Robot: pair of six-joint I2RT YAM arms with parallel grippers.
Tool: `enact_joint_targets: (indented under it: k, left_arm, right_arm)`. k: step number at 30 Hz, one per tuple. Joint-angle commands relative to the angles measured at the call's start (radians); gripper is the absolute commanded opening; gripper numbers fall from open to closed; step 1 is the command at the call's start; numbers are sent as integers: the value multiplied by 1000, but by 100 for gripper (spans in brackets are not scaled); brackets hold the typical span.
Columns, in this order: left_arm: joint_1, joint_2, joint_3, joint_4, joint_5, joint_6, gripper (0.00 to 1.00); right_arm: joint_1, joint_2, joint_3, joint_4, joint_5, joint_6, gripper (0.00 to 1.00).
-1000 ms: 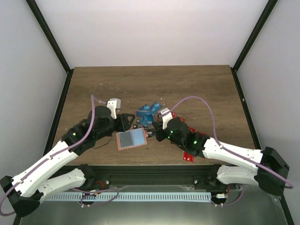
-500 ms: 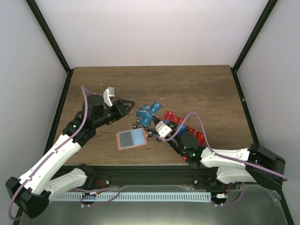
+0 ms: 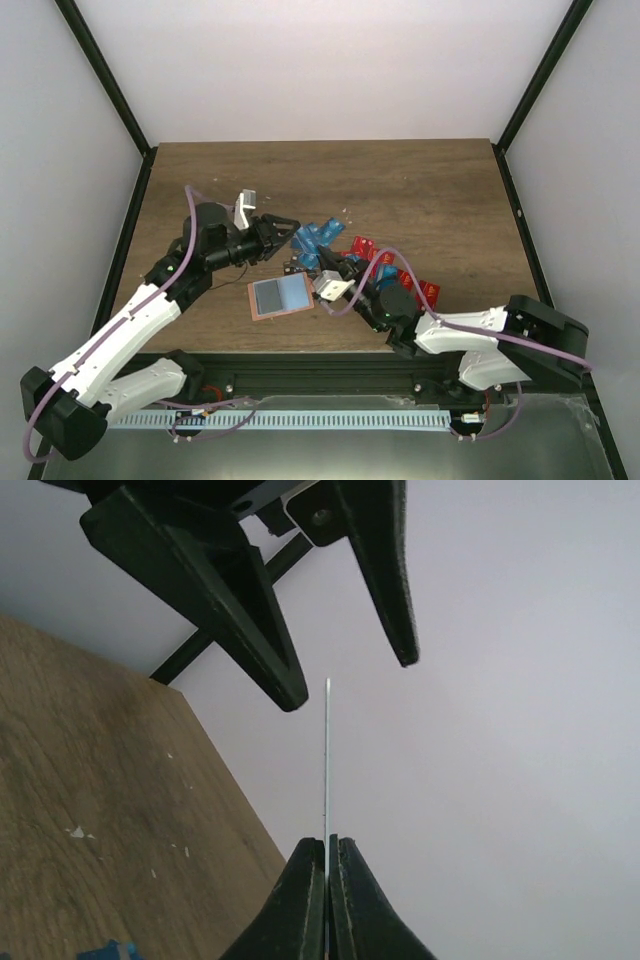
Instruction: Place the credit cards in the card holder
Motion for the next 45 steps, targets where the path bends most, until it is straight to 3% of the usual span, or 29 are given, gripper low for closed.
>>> enact_joint_targets:
  k: [1, 10, 16, 18, 19, 21, 22, 24, 27, 30, 35, 37, 40, 45]
  left_arm:
    - [2, 1, -15, 43, 52, -26, 42]
    - [2, 1, -24, 37, 61, -26, 30]
    - [2, 16, -27, 39, 67, -18, 5]
    - [2, 17, -26, 30, 63, -12, 4]
    - [2, 16, -26, 24, 58, -6, 4]
    - [3, 8, -31, 9, 32, 21, 4]
    - [3, 6, -33, -4, 11, 43, 4]
    - [4, -3, -37, -45, -41, 114, 4]
    - [6, -17, -60, -127, -143, 236, 4]
    - [10, -43, -134, -163, -217, 332, 4]
    - [17, -53, -255, -130, -210, 373, 4]
    - [18, -44, -281, -117, -196, 380, 4]
    - [19, -22, -297, -122, -196, 397, 4]
    - [19, 16, -332, -85, -204, 425, 4]
  right_arm:
    - [12, 48, 61, 79, -3, -104, 1]
    - [19, 106, 98, 121, 12, -159, 1]
    - [19, 124, 94, 151, 23, -189, 1]
    - [20, 123, 94, 137, 35, -177, 1]
    - [22, 118, 97, 117, 45, -153, 10]
    - [22, 99, 103, 52, 64, -68, 47]
    - [21, 83, 101, 13, 69, -9, 60]
    - [20, 30, 93, -76, 74, 139, 72]
    - [19, -75, 102, -321, 49, 447, 77]
    - [1, -169, 141, -597, -75, 769, 79]
    - [-87, -172, 206, -891, -253, 1207, 85]
    - [-146, -134, 239, -987, -397, 1306, 85]
    - [-204, -48, 277, -1077, -495, 1372, 84]
    - [-251, 51, 276, -1067, -582, 1402, 79]
